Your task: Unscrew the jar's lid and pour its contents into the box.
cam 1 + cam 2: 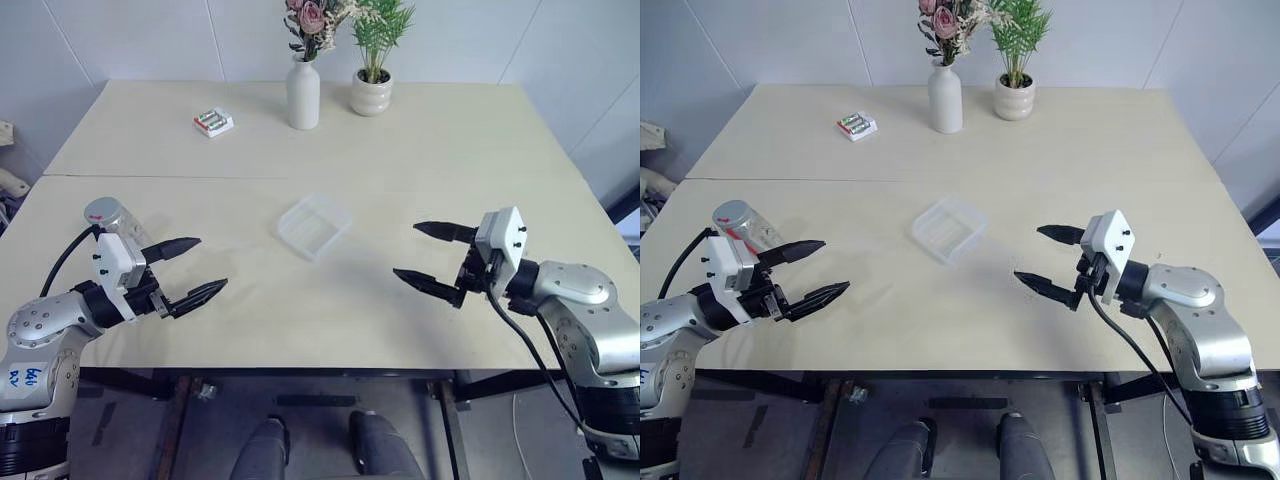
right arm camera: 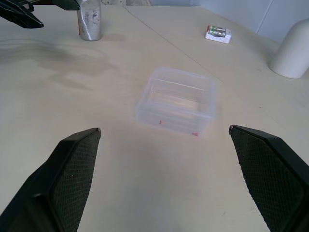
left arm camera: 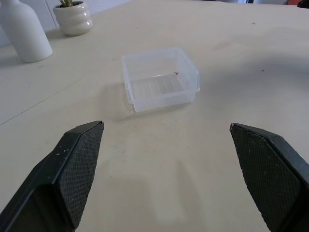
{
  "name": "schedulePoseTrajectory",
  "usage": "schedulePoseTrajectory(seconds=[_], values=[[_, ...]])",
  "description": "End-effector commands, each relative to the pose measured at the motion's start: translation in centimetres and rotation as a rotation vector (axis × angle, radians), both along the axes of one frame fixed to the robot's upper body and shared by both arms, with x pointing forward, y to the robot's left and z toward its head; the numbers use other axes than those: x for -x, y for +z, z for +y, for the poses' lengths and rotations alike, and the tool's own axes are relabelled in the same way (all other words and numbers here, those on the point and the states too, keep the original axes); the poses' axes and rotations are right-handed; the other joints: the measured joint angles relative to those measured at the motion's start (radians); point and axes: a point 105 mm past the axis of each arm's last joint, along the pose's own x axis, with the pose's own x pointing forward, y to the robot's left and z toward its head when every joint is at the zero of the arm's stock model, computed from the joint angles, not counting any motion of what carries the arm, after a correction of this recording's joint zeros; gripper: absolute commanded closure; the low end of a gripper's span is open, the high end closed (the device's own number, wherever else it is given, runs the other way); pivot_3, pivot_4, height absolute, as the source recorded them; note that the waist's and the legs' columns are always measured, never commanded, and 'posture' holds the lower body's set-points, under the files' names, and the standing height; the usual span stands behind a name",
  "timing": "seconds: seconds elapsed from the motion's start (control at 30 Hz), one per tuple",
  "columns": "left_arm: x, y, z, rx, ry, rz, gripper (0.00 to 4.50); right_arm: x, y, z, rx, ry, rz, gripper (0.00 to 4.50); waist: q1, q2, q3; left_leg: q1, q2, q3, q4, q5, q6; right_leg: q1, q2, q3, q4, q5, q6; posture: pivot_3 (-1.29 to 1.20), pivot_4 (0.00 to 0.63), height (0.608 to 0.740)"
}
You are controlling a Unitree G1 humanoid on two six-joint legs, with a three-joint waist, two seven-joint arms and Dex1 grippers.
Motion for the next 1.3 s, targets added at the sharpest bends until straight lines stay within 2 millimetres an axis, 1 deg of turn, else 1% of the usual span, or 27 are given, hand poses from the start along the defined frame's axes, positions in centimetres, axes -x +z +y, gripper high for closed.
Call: schedulePoseTrajectory(seconds=[0.03,0.13,0.23,0.43,0.5,0.53,0.6,0.63,0.67,0.73,0.8,0.83,0.87,0.97,1.03,1.2,1.3], values=[[-0.2,0.5,0.2,-0.022,0.014,-0.042,0.04,0.3,1.4,0.1,-0.007,0.017,-0.053,0.0,0.001,0.0,0.0,0.0,0.0,0.0,0.0,0.0,0.0,0.0,0.0,0.0,0.0,0.0,0.0,0.0,0.15,0.74],[-0.3,0.4,0.3,-0.021,0.034,-0.048,0.04,0.2,1.4,0.3,-0.009,0.032,-0.05,0.0,0.0,0.0,0.0,0.0,-0.001,0.0,0.0,0.0,0.0,0.0,0.0,0.0,0.0,0.0,0.0,0.0,0.15,0.74],[0.4,-0.3,0.4,0.001,0.1,-0.043,0.04,0.0,1.2,0.8,-0.016,0.062,-0.052,0.0,-0.002,0.0,0.0,0.0,0.0,0.0,0.0,0.0,0.0,0.0,0.0,0.0,0.0,0.0,0.0,0.0,0.15,0.74],[2.2,-1.8,1.7,0.155,0.339,-0.058,0.04,-0.3,1.4,2.9,-0.059,0.141,-0.091,0.0,-0.003,0.0,0.0,0.0,0.002,0.001,0.0,-0.001,0.0,-0.001,-0.002,0.001,0.0,0.0,0.0,0.0,0.15,0.74],[3.1,-2.2,2.5,0.204,0.43,-0.067,0.04,-0.2,1.8,4.2,-0.076,0.183,-0.107,0.0,0.001,0.0,0.0,0.0,0.002,0.001,0.001,-0.001,0.0,-0.001,-0.001,0.001,0.001,0.0,0.0,0.0,0.15,0.74],[3.7,-2.6,3.1,0.222,0.483,-0.07,0.04,0.0,2.2,5.4,-0.092,0.225,-0.118,0.0,-0.002,0.0,0.0,0.0,0.002,0.001,0.001,-0.001,0.0,0.0,-0.001,0.001,0.0,0.0,0.0,0.0,0.15,0.74],[4.4,-3.7,4.4,0.264,0.664,-0.092,0.04,0.2,3.3,7.3,-0.107,0.333,-0.133,0.0,-0.006,0.0,0.0,0.001,0.002,0.002,0.001,-0.001,0.0,0.0,0.0,0.001,0.001,0.0,0.0,0.0,0.15,0.74],[4.6,-3.9,5.4,0.291,0.768,-0.113,0.04,0.3,3.8,8.2,-0.103,0.387,-0.147,0.0,-0.006,0.001,0.0,0.001,0.002,0.002,0.002,-0.001,0.0,0.0,0.001,0.002,0.001,0.001,0.0,0.0,0.15,0.74],[4.7,-3.9,6.1,0.309,0.834,-0.128,0.04,0.4,4.0,8.7,-0.098,0.418,-0.156,0.0,-0.003,0.001,0.0,0.001,0.001,0.003,0.002,0.0,0.0,0.0,0.001,0.002,0.001,0.001,0.0,0.0,0.15,0.74],[4.4,-3.9,7.5,0.325,0.963,-0.166,0.04,0.5,4.5,9.5,-0.095,0.479,-0.167,0.0,0.006,-0.001,-0.001,0.001,0.0,0.001,0.002,0.0,0.0,0.0,0.003,0.001,0.0,0.002,0.0,0.0,0.15,0.74],[4.3,-3.9,8.4,0.327,1.023,-0.187,0.04,0.6,4.7,10.1,-0.095,0.508,-0.174,0.0,0.012,-0.001,-0.001,0.001,0.0,-0.002,0.003,0.0,-0.001,0.001,0.004,-0.001,0.0,0.002,-0.001,0.0,0.15,0.74],[4.1,-3.8,9.0,0.34,1.072,-0.201,0.04,0.4,4.8,10.2,-0.096,0.514,-0.177,0.0,0.014,-0.001,-0.001,0.001,0.0,-0.002,0.003,0.0,-0.001,0.002,0.005,-0.002,0.0,0.003,-0.002,0.0,0.15,0.74],[3.6,-3.5,9.2,0.368,1.083,-0.212,0.04,0.2,4.7,10.3,-0.096,0.517,-0.181,0.0,0.015,-0.001,-0.001,0.001,0.0,-0.002,0.003,0.0,-0.001,0.002,0.005,-0.002,0.0,0.003,-0.002,0.0,0.15,0.74],[1.5,-2.7,8.6,0.378,1.043,-0.221,0.04,-0.2,4.6,10.4,-0.107,0.521,-0.182,0.0,0.017,-0.001,-0.001,0.001,-0.001,-0.001,0.003,0.001,-0.001,0.002,0.005,-0.001,0.0,0.003,-0.002,0.0,0.15,0.74],[0.6,-2.2,8.6,0.379,1.019,-0.23,0.04,-0.2,4.5,10.6,-0.11,0.524,-0.182,0.0,0.016,-0.001,-0.001,0.001,-0.001,-0.001,0.003,0.001,-0.002,0.001,0.005,-0.001,0.0,0.003,-0.002,0.0,0.15,0.74],[-0.5,-1.3,9.6,0.378,1.012,-0.243,0.04,-0.1,4.4,10.9,-0.118,0.524,-0.185,0.0,-0.002,-0.001,-0.001,0.001,0.001,-0.001,0.002,0.0,-0.004,0.0,0.007,-0.001,0.001,0.003,-0.002,0.0,0.15,0.74],[-1.5,-0.8,10.2,0.359,1.013,-0.246,0.04,-0.3,4.5,10.9,-0.128,0.507,-0.191,0.0,-0.003,-0.001,-0.001,0.001,0.004,0.0,0.001,-0.001,-0.005,-0.002,0.01,0.0,0.001,0.003,-0.003,0.0,0.15,0.74]])
